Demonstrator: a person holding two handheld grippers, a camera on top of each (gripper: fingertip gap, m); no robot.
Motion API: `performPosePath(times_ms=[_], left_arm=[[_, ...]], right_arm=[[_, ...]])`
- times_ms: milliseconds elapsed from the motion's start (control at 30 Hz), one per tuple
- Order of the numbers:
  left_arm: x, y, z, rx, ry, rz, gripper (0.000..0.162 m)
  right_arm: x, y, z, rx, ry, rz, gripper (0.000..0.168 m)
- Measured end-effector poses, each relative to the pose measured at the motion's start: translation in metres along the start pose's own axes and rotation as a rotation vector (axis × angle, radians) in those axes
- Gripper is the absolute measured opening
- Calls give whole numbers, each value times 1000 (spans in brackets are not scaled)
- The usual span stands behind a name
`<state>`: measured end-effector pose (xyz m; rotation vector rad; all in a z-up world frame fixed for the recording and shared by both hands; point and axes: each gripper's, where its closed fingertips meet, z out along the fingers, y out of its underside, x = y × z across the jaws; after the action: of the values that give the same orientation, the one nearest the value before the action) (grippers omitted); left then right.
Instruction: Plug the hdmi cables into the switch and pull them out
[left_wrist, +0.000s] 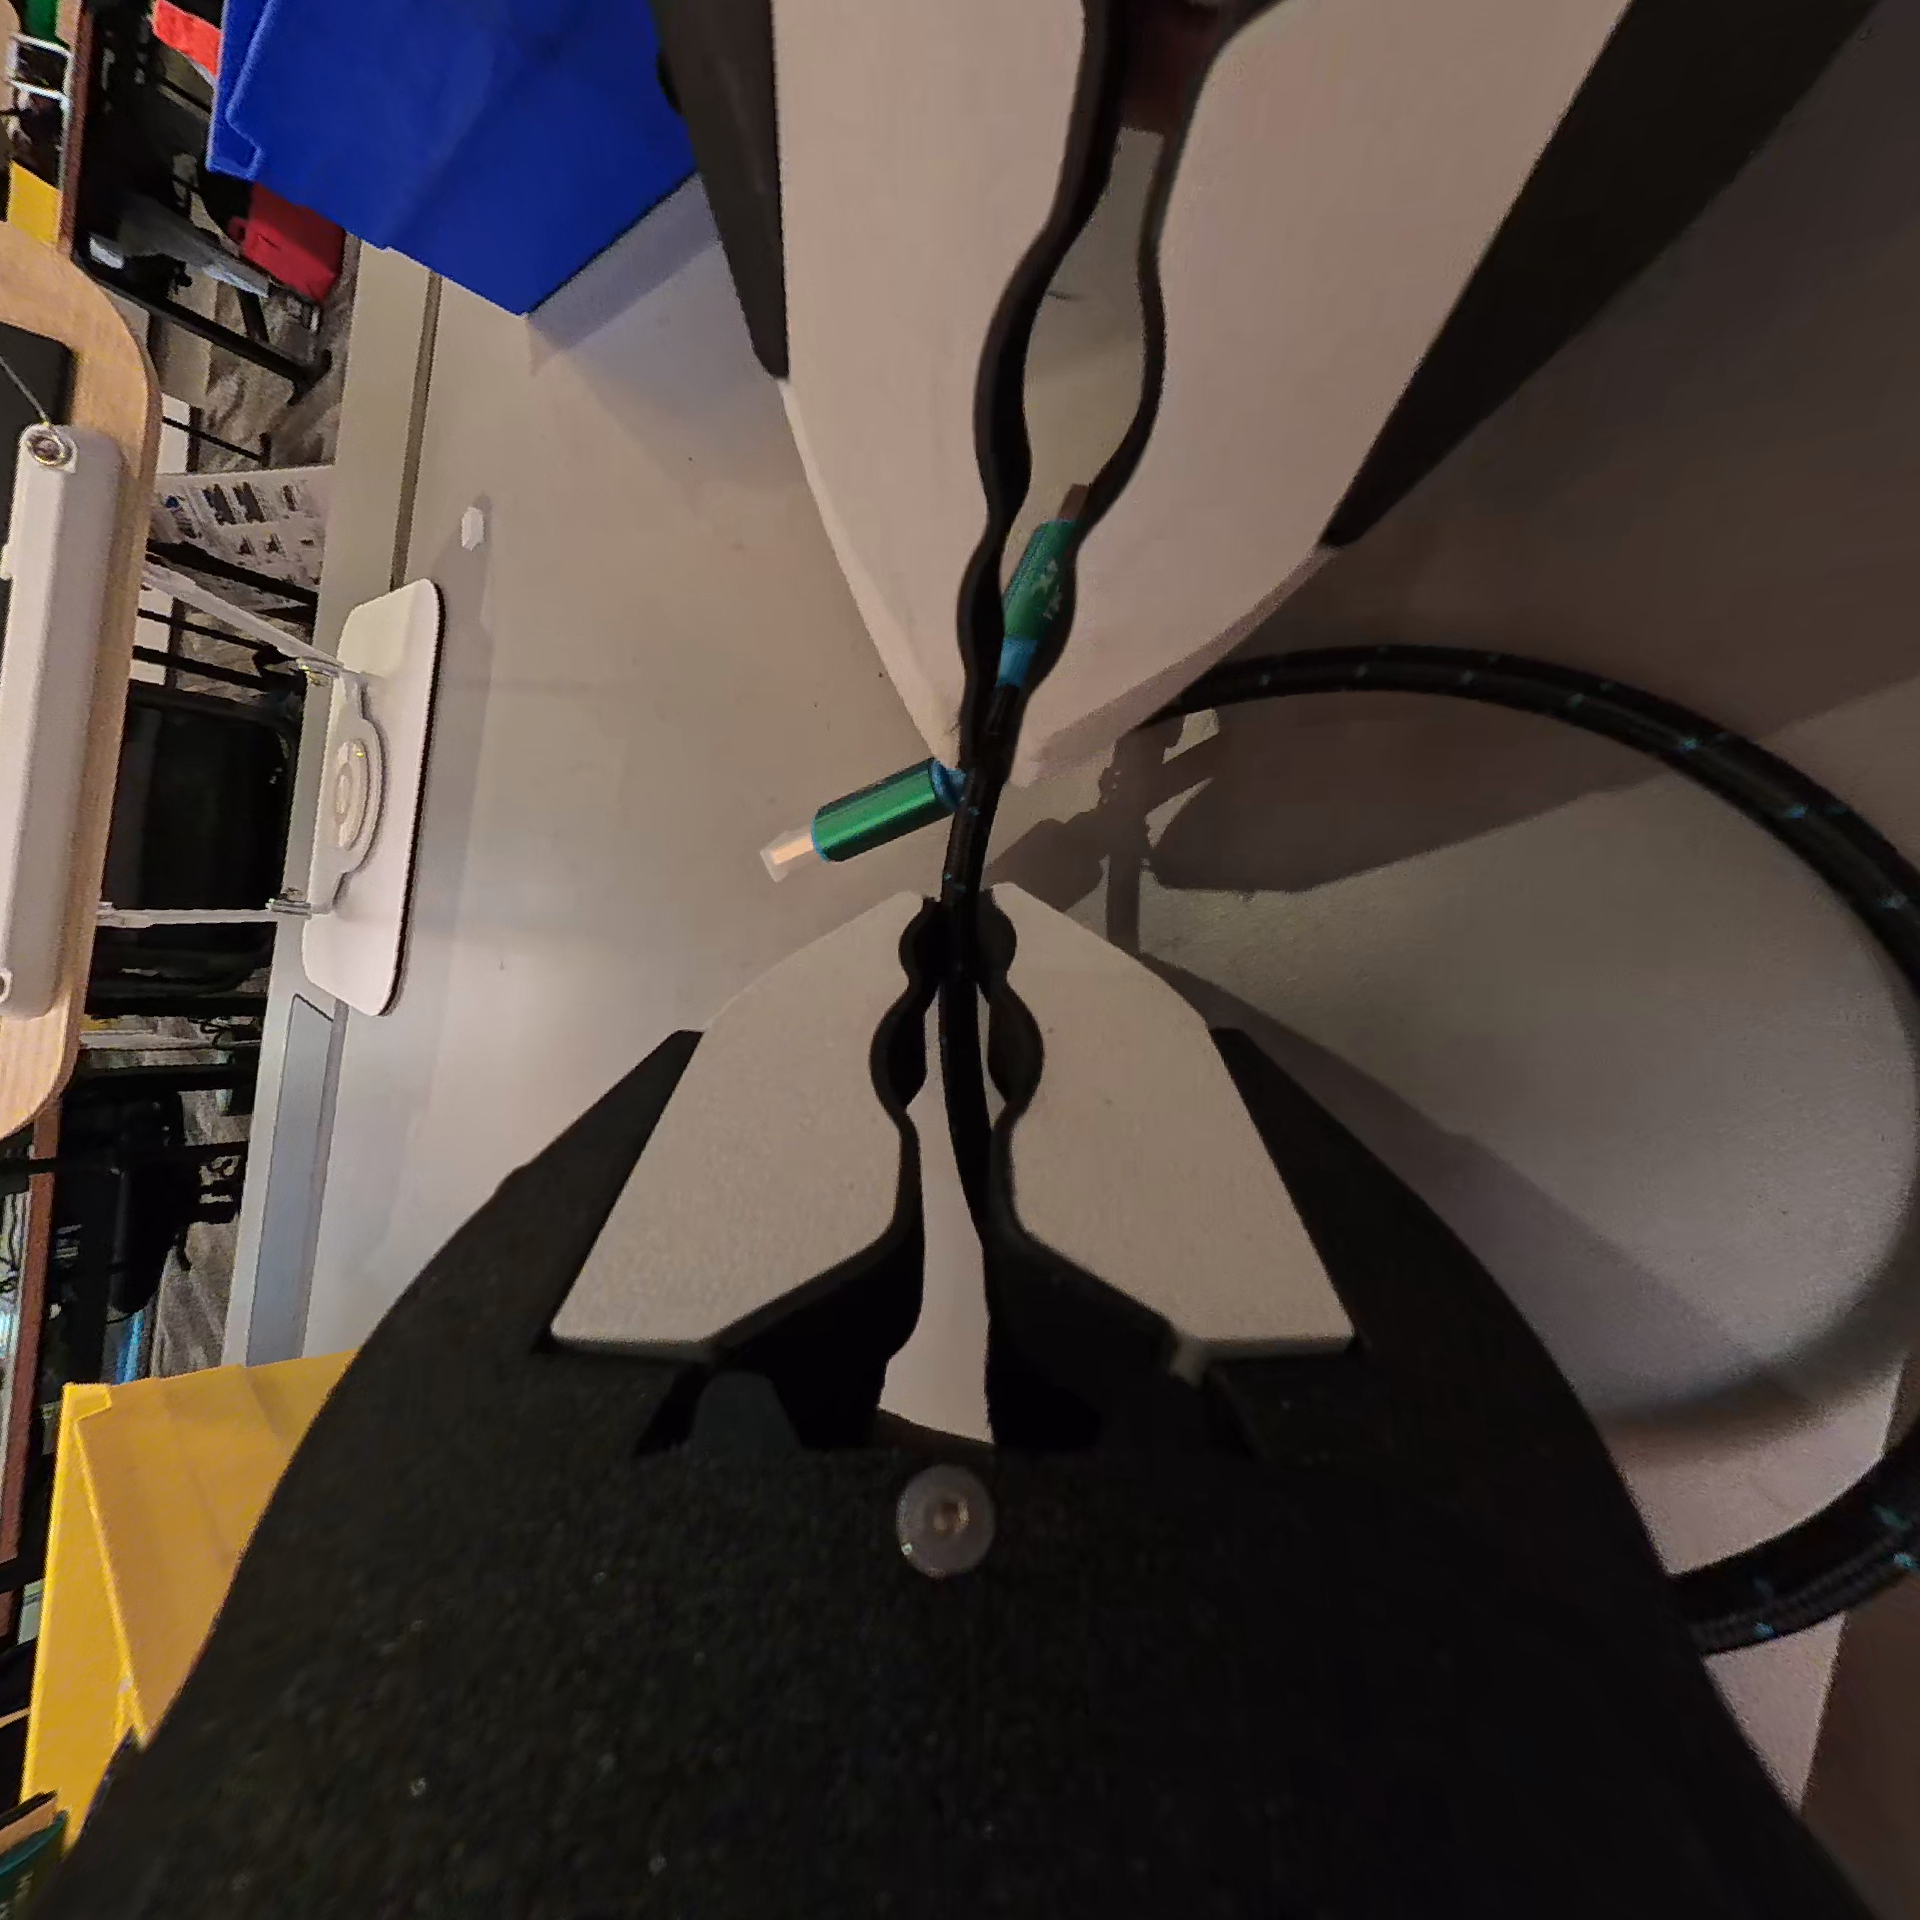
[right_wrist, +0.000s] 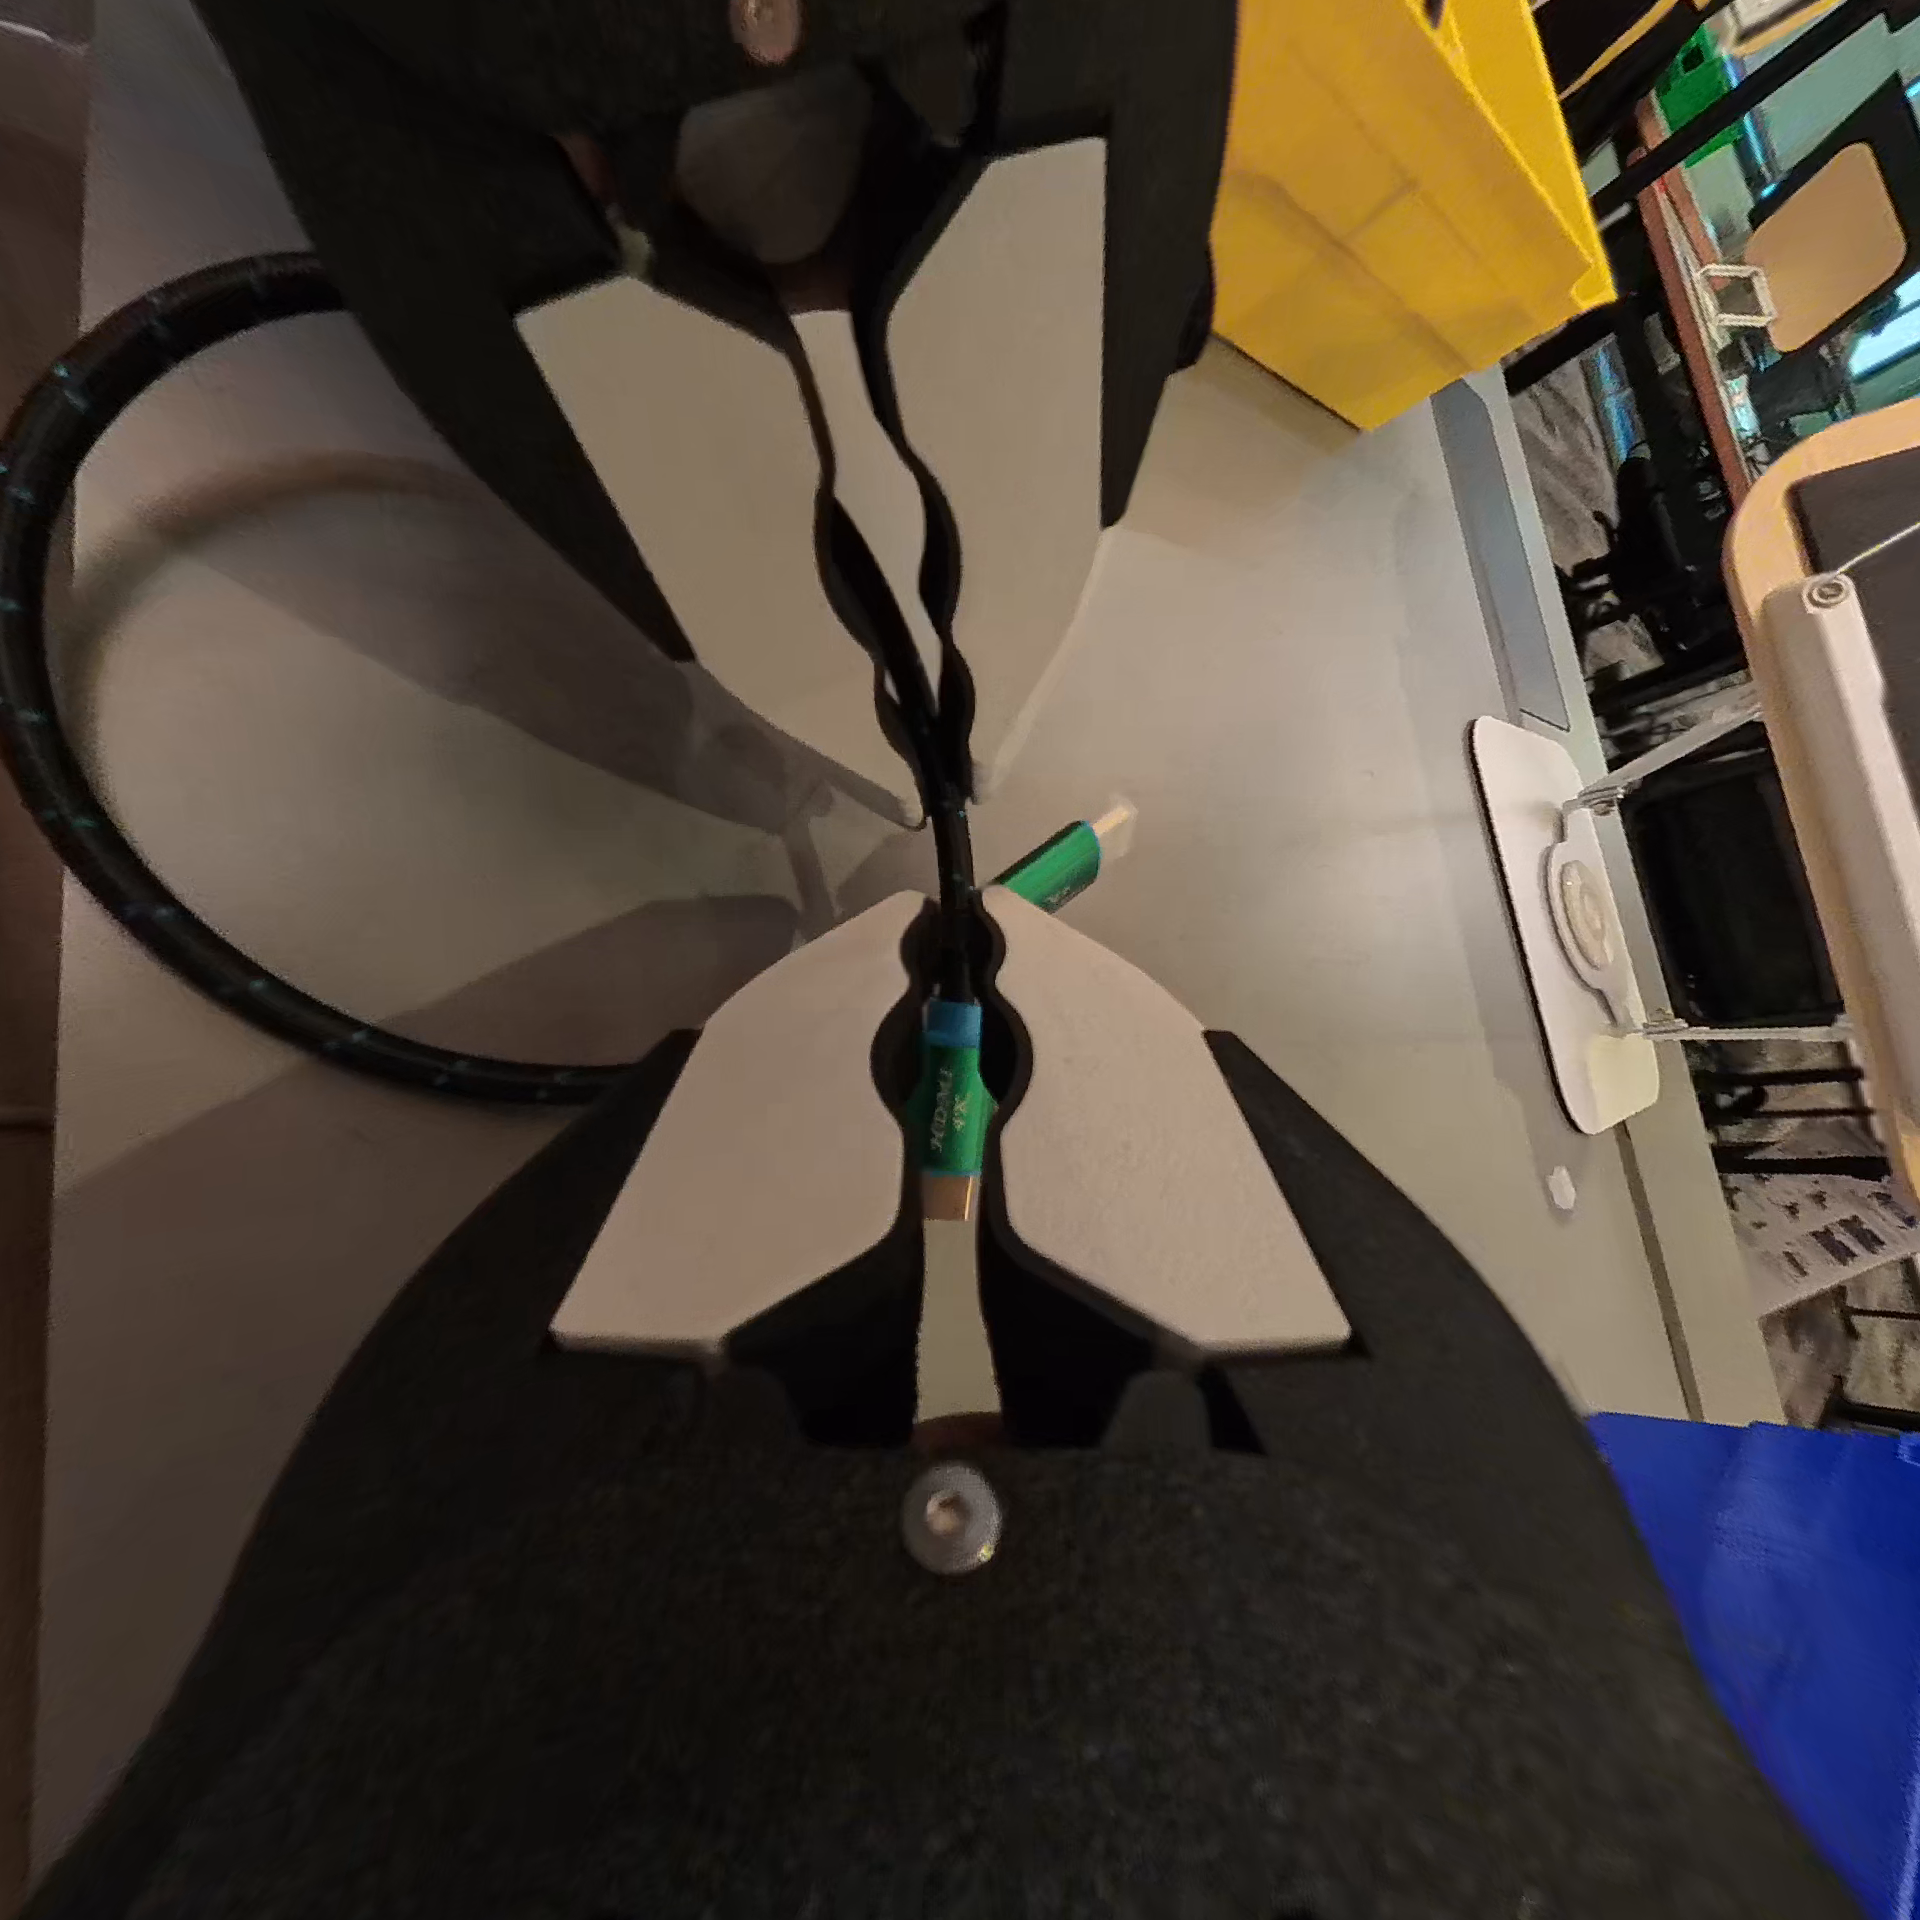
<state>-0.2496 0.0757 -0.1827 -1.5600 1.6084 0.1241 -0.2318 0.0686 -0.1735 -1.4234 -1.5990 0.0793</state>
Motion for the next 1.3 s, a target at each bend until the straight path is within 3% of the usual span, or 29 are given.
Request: performPosePath(times_ms=[167, 433, 533, 700, 1000, 1100, 1300], left_arm=[[2, -2, -1, 5, 1, 12, 6], [-15, 0, -6, 16, -79, 6, 6], [-18, 0, -7, 13, -103, 21, 6], [-17, 2, -4, -5, -105, 17, 6], [-19, 6, -1, -28, -120, 27, 7], [-22, 4, -3, -19, -131, 22, 6], [-18, 9, -1, -48, -124, 44, 6]], right_arm=[[4, -2, -4, 28, -31, 95, 0], [24, 4, -8, 130, -185, 622, 0], [23, 6, -8, 143, -243, 717, 0], [13, 10, -7, 112, -283, 688, 0], [6, -8, -7, 191, -395, 812, 0], [22, -7, -11, 224, -339, 839, 0], [19, 10, -7, 98, -203, 672, 0]])
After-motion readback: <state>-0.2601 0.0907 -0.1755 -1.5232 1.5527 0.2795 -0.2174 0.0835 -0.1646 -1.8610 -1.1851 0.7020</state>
